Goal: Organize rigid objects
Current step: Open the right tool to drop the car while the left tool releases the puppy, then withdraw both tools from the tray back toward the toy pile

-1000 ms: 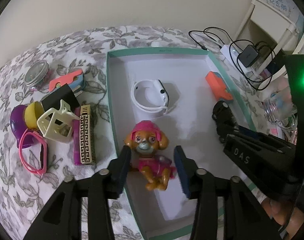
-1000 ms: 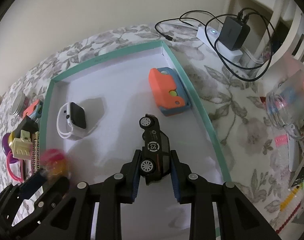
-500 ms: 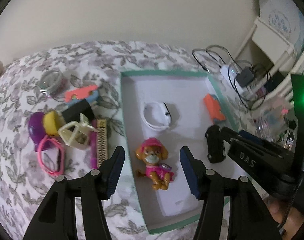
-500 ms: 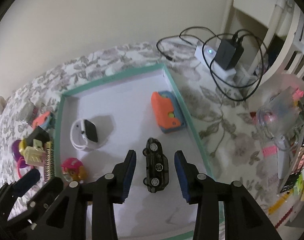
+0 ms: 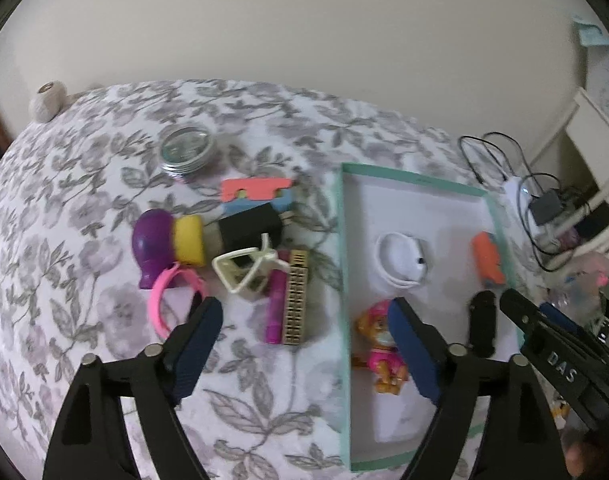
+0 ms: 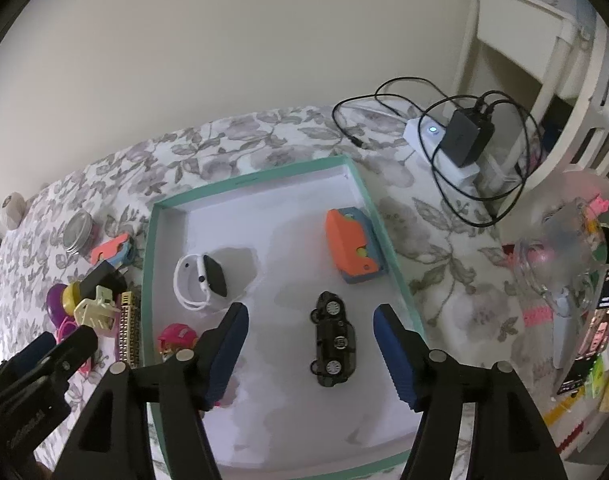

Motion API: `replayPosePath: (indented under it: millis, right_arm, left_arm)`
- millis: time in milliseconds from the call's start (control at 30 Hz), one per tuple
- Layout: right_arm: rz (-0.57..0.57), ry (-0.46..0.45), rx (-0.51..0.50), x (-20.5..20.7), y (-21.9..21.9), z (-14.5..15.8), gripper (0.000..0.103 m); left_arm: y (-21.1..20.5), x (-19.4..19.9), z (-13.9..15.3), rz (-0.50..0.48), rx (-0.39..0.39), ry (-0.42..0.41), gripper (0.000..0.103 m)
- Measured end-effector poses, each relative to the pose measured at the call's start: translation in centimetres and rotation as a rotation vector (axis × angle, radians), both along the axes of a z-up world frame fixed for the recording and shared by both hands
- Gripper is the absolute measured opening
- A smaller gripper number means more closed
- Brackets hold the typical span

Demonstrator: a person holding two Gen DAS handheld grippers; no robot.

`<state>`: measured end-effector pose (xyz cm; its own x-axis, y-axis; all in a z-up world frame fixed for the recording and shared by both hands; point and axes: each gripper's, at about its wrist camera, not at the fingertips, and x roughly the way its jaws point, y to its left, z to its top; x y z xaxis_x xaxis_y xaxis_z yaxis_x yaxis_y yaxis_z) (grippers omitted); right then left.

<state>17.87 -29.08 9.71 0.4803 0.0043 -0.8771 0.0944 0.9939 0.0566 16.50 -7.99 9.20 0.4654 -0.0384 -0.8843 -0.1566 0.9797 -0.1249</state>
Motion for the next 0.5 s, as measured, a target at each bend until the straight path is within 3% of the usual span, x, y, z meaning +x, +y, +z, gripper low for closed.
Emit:
replayPosePath:
  millis: [100,400,500]
  right_arm:
    - [0.01,0.009,0.015,0.0,0.5,-0.7,0.091]
    - [0.029,0.025,-0.002,0.0,1.1,-1.7,0.093]
    - [0.022,0.026,0.004,0.0,1.0,-1.8,0.103]
  left_arm:
    - [0.6,-0.1,-0.4,0.026,0.003,0.006,0.09]
    - [1.9,0.0,-2.0,0.08,-0.005,0.046,0.092]
    - [2.1,0.0,-2.2,0.091,0.006,0.05,0.103]
